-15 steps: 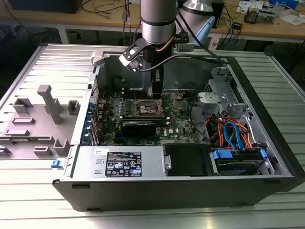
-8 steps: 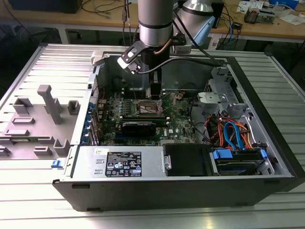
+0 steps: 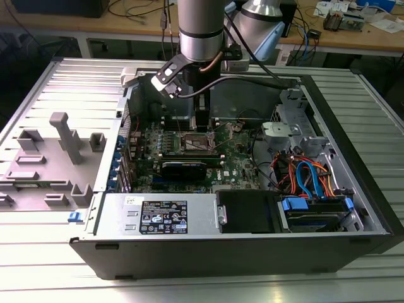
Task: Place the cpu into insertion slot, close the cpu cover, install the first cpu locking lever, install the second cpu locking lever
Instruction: 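Place the cpu into insertion slot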
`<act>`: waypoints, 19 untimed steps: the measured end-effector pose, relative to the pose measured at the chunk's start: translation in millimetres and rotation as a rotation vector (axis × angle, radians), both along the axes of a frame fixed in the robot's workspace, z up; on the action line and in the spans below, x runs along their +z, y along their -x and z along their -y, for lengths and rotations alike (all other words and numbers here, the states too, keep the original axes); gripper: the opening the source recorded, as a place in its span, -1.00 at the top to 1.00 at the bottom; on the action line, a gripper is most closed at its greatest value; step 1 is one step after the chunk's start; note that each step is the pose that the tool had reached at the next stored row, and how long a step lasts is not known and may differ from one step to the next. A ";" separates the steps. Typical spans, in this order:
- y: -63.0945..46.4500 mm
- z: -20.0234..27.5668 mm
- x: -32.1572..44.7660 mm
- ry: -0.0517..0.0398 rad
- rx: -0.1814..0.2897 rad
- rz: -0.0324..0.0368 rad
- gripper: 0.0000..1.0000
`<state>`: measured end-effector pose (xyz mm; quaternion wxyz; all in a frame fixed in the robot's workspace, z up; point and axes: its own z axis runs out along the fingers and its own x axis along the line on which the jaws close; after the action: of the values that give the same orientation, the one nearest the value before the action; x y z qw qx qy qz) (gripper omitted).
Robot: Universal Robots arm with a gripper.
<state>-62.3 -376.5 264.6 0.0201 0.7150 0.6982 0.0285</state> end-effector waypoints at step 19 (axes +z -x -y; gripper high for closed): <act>2.9 0.1 -12.8 0.0000 0.027 0.0000 -0.08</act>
<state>-65.1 -376.6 251.8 0.0197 0.7054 0.7080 0.0288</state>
